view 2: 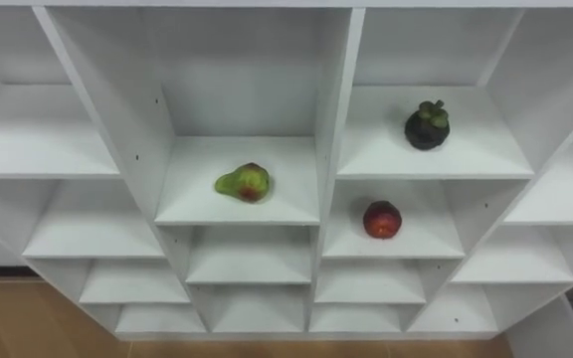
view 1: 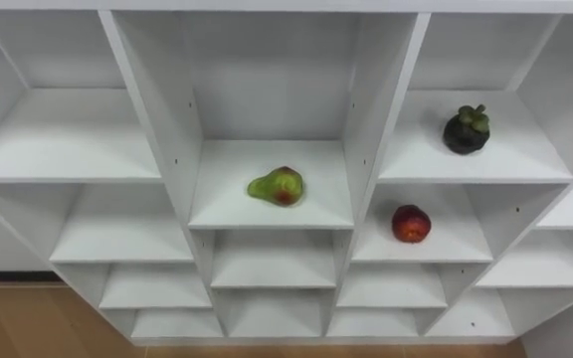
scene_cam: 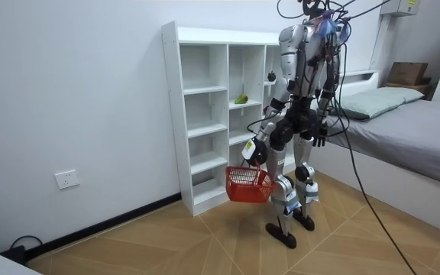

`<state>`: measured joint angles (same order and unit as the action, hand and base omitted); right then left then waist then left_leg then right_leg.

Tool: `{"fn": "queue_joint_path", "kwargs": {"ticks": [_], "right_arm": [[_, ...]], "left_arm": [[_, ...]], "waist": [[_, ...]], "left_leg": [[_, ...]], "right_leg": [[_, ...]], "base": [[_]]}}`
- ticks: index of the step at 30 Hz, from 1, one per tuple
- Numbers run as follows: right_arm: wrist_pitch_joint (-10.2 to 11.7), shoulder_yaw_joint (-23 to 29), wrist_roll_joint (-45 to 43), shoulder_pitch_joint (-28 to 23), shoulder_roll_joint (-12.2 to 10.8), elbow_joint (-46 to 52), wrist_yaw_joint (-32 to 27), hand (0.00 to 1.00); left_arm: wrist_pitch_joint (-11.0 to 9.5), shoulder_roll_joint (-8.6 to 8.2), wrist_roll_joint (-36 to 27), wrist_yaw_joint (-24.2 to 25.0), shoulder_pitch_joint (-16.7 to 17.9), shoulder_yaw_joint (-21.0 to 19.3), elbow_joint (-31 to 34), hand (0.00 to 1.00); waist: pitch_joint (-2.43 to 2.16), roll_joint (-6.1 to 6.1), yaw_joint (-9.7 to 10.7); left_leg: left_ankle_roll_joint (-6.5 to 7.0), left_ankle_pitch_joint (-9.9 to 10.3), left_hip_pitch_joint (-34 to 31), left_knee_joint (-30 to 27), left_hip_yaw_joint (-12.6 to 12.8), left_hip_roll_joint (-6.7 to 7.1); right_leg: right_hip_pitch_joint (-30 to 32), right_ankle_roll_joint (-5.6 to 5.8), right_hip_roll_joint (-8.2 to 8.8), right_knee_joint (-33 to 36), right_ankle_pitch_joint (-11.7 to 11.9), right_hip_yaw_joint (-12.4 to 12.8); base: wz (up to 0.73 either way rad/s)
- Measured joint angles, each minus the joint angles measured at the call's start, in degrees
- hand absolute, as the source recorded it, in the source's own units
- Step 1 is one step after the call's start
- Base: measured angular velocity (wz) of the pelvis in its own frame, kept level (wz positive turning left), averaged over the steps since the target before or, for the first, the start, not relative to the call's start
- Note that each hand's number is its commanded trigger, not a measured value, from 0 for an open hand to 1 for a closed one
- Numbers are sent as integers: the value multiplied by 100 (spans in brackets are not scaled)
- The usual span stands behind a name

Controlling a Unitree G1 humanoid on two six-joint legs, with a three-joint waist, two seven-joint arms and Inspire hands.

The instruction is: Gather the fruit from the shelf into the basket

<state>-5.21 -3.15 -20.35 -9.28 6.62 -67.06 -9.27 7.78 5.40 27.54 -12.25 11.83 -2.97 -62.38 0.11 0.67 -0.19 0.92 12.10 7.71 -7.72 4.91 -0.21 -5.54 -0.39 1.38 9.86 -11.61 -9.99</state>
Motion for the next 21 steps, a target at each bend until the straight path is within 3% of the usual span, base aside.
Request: {"fn": "queue_joint_path", "kwargs": {"ticks": [3, 7, 9, 15, 18, 21], "right_arm": [[66, -6, -84, -85, 0, 370, -20, 0], [101, -1, -62, -275, 20, 1952, -48, 0], [310, -64, 65, -518, 54, 3342, -48, 0], [669, -276, 430, -693, 4, 5419, -4, 0], [841, -276, 600, -838, -26, 5836, -80, 0], [857, -274, 737, -941, -39, 5981, -177, 0]], "left_arm": [[-68, 10, -36, 6, 23, 89, 52, 100], [-144, 19, -38, 77, -15, 151, 77, 100], [-205, 62, -111, 143, -24, 221, 231, 100], [-555, 106, -281, 116, -6, 237, 359, 100], [-584, 136, -287, 117, 57, 237, 359, 100], [-594, 171, -287, 117, 154, 235, 392, 100]], "waist": [[-1, -10, -34], [6, -11, -24], [21, -8, -18], [5, 55, -10], [-12, 71, -4], [-45, 89, -2]], "left_leg": [[0, 0, -23, -1, 70, -5], [1, -1, -122, -14, 153, -18], [1, -2, -121, -15, 162, -18], [1, -2, -228, -14, 152, -13], [1, -2, -273, -14, 134, -12], [1, -2, -302, -14, 120, -10]], "right_leg": [[48, -2, -37, 6, 3, 68], [141, -7, -53, 1, 55, 154], [169, -5, -58, -18, 67, 177], [243, -2, -58, -15, 69, 182], [251, 0, -55, -17, 73, 162], [270, 0, -52, -20, 73, 162]], "base": [[-10], [-12], [-5], [0], [4], [1]]}}
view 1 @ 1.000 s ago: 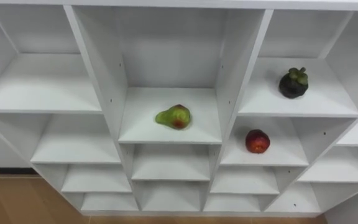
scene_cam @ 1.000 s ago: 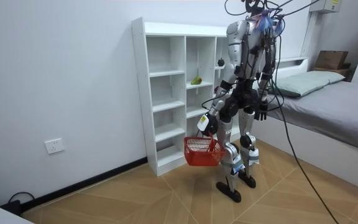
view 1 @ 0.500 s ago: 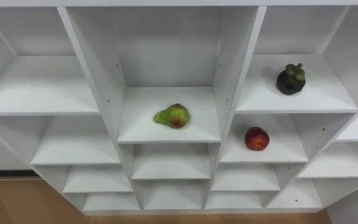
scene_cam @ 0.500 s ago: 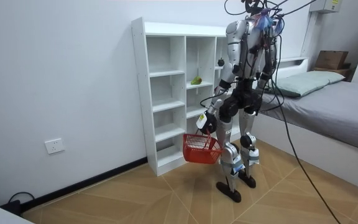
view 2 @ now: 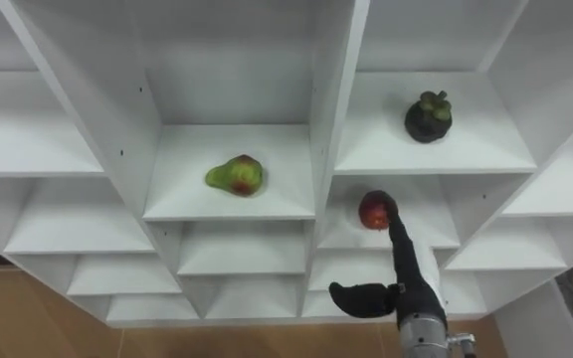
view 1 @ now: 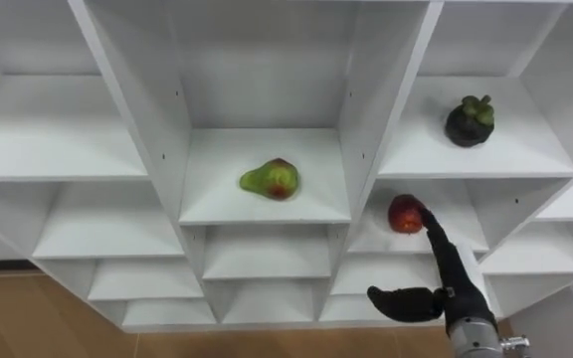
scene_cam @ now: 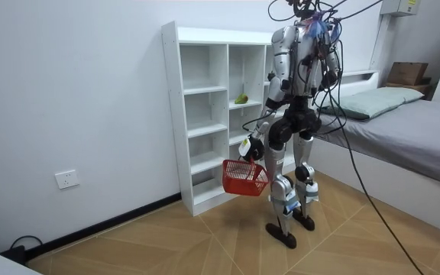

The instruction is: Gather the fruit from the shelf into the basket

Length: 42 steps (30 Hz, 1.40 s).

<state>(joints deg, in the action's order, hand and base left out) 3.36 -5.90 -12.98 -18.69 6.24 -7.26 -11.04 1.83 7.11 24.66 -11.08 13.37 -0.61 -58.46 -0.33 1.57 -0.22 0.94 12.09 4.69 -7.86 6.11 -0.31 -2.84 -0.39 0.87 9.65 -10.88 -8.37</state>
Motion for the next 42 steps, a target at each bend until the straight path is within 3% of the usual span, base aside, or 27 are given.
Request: {"fn": "queue_joint_path", "kwargs": {"ticks": [11, 14, 16, 21, 29, 33, 42], "right_arm": [[115, 271, -92, -255, -16, 1239, -449, 0], [114, 254, -82, -294, -11, 1470, -529, 0], [125, 254, -81, -292, -9, 1707, -633, 0], [445, 126, -96, -268, 106, 1938, -1054, 0], [501, 33, -142, -166, 118, 1939, -1559, 0], [656, 31, -346, -137, 117, 1977, -1825, 0], [713, 15, -303, -46, 138, 1978, -1997, 0]], "left_arm": [[-1, 8, 62, 16, 273, 0, 62, 100], [-3, 7, 47, 3, 304, 28, 17, 100], [-4, 9, 32, 5, 281, 60, -39, 100], [-9, 26, -42, 14, 263, 221, -84, 100], [-103, 68, -45, 51, 184, 382, -109, 100], [-109, 71, -45, 65, 178, 535, -118, 100], [-109, 77, -46, 123, 55, 536, -121, 100]], "waist": [[-2, -163, 140], [-6, -204, 114], [-7, -204, 128], [-12, -135, 117], [0, -131, 111], [15, -144, 107], [23, -148, 0]], "left_leg": [[0, 0, 6, -70, 46, -8], [0, 0, -34, -68, 168, -25], [1, 0, -42, -67, 185, -23], [3, 2, -6, -65, 259, -33], [-2, 6, -5, -35, 317, -59], [-14, 13, -1, -30, 337, -69], [-19, 15, -29, -28, 330, -78]], "right_leg": [[23, -9, -6, 44, 5, 59], [165, -16, -26, 142, 7, 198], [212, -16, -27, 199, 7, 231], [241, -17, -46, 222, 14, 314], [217, -24, -78, 215, 37, 356], [214, -26, -96, 201, 38, 359], [256, -35, -104, 200, 44, 352]], "base": [[-1], [-20], [-10], [-7], [-4], [0], [0]]}}
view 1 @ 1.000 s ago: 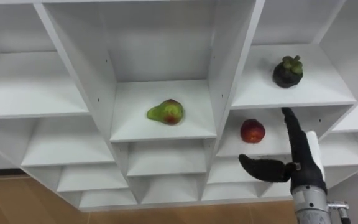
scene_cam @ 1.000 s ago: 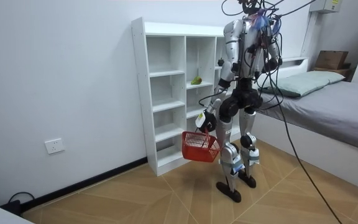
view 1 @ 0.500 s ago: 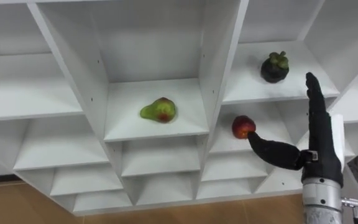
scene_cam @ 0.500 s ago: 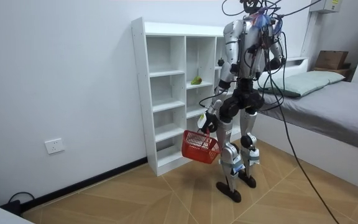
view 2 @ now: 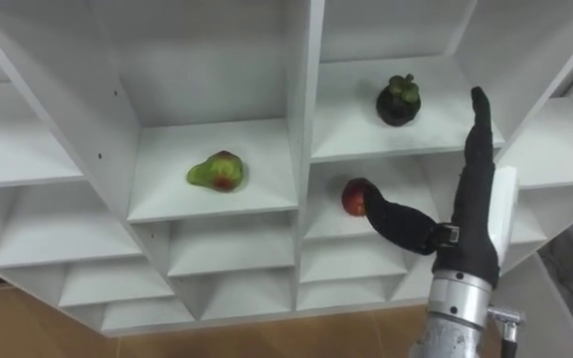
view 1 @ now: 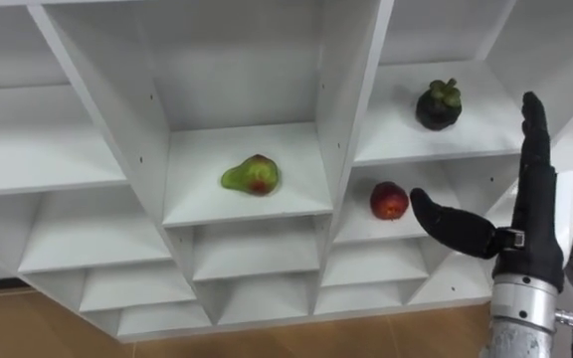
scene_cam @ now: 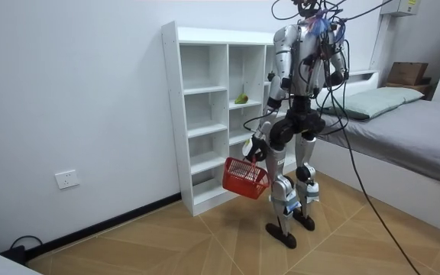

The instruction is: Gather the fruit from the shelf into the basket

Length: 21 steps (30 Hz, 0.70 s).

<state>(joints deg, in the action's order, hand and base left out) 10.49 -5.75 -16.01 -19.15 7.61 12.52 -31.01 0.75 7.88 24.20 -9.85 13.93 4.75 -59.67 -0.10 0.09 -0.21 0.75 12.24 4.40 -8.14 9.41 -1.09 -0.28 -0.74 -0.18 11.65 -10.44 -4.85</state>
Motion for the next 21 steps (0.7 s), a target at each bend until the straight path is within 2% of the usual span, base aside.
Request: {"fn": "queue_joint_path", "kwargs": {"ticks": [4, 7, 13, 17, 21], "right_arm": [[0, -132, 19, 80, 154, -4, -14, 0], [-11, -148, 450, 283, 250, -6, -3, 0], [-11, -44, 692, 801, 397, -7, 4, 0], [-11, 269, 885, 963, 403, -34, -1, 0], [-12, 347, 988, 1108, 443, -126, 2, 0]], "left_arm": [[18, 15, 4, 51, -75, -5, 2, 100], [23, 25, 9, 53, -93, -10, 26, 100], [15, 154, 10, 197, -134, -12, 30, 100], [23, 323, 17, 209, -145, -18, 12, 100], [26, 330, 24, 231, -134, -17, 0, 100]], "waist": [[0, 4, -16], [4, 43, -25], [-18, 196, -7], [12, 303, -1], [30, 302, 2]], "left_leg": [[0, 0, -18, -2, -6, -1], [0, -1, -10, -18, -5, 0], [-1, -2, 33, -36, -31, 0], [-2, -2, 28, -45, -191, 4], [-2, -1, 18, -50, -267, 5]], "right_leg": [[-5, -4, 4, -13, 2, -25], [-26, -4, 10, -13, 2, -34], [-112, -8, 7, -119, 21, -59], [-225, -12, 15, -206, 37, -201], [-271, -12, 27, -207, 37, -308]], "base": [[2], [0], [1], [18], [13]]}}
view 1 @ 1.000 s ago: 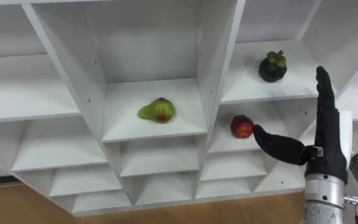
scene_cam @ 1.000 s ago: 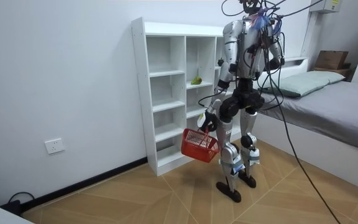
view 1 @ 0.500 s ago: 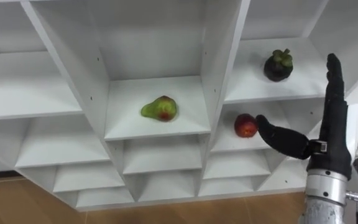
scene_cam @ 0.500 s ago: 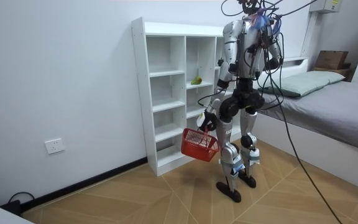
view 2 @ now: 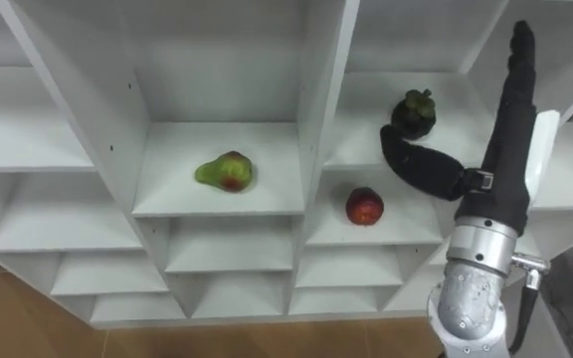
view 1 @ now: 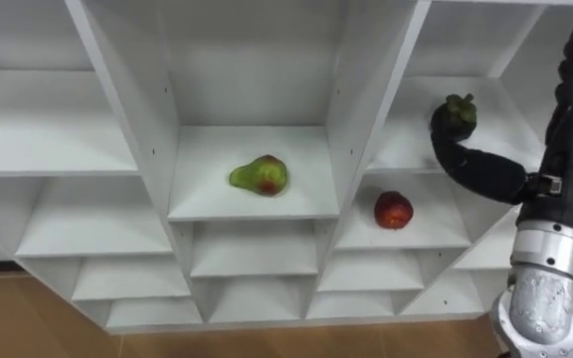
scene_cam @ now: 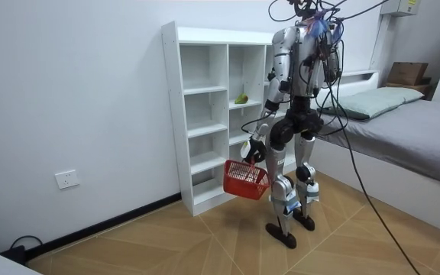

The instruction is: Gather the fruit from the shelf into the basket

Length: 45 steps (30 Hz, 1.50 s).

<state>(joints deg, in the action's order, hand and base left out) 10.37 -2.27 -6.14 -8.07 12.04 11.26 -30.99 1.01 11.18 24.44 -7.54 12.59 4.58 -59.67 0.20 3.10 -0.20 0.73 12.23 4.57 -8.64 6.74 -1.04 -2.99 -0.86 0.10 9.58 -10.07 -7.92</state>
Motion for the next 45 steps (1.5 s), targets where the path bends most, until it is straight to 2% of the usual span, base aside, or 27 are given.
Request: {"fn": "queue_joint_path", "kwargs": {"ticks": [5, 9, 13, 15, 17, 20, 23, 27, 35, 39, 45], "right_arm": [[-1, 154, 390, 240, 99, -62, 96, 0], [-50, 265, 594, 448, 174, -215, 113, 0], [-52, 386, 592, 613, 177, -350, 110, 0], [-59, 399, 590, 713, 177, -563, 120, 0], [-134, 414, 591, 788, 176, -727, 166, 0], [-176, 429, 594, 815, 176, -942, 295, 0], [-271, 461, 594, 815, 176, -1234, 476, 0], [-416, 563, 622, 815, 176, -1487, 693, 0], [-424, 694, 790, 822, 176, -1793, 909, 0], [-424, 693, 785, 822, 176, -2007, 998, 0], [-422, 690, 784, 861, 175, -2231, 1003, 0]], "left_arm": [[13, -30, 42, 44, 0, -41, -1, 100], [121, -46, 103, 45, 4, -94, 6, 100], [153, -52, 119, 46, 34, -164, 8, 100], [163, -55, 153, 46, 88, -206, 13, 100], [165, -54, 260, 46, 96, -249, 44, 100], [180, -55, 276, 53, 106, -299, 120, 100], [269, -73, 273, 117, 146, -339, 269, 100], [291, -102, 270, 214, 153, -427, 306, 100], [374, -117, 271, 436, 177, -470, 304, 100], [373, -152, 271, 470, 155, -595, 280, 100], [375, -167, 273, 472, 226, -670, 279, 100]], "waist": [[29, -75, -20], [17, -98, -27], [2, -84, -28], [-30, -69, -26], [-40, -56, -26], [-41, -56, -24], [-31, -70, -27], [-14, -84, -22], [10, -19, -49], [13, -28, -173], [15, -22, -194]], "left_leg": [[0, 0, -9, 2, -69, 5], [-2, -1, -14, 2, -80, 6], [-1, -3, -1, -14, -80, 18], [1, -4, 7, -19, -80, 25], [2, -4, 11, -20, -80, 26], [3, -4, 14, -28, -97, 27], [3, -4, 10, -57, -122, 32], [4, -5, -4, -75, -146, 35], [10, -9, 21, -99, -206, 53], [10, -9, 36, -99, -210, 50], [10, -10, 39, -106, -232, 53]], "right_leg": [[-2, 0, 7, 9, 0, -29], [2, -1, 6, 3, -2, -22], [3, 0, 15, -9, -2, -26], [-1, 1, 24, 0, -1, -34], [-5, 2, 28, 6, -1, -42], [-13, 3, 36, 8, 0, -72], [-26, 3, 47, 14, 0, -98], [-27, 3, 58, 23, 0, -126], [-97, 6, 71, 2, -3, -149], [-104, 6, 67, 9, -3, -152], [-130, 6, 71, 15, -3, -172]], "base": [[4], [0], [0], [0], [0], [1], [3], [1], [3], [0], [1]]}}
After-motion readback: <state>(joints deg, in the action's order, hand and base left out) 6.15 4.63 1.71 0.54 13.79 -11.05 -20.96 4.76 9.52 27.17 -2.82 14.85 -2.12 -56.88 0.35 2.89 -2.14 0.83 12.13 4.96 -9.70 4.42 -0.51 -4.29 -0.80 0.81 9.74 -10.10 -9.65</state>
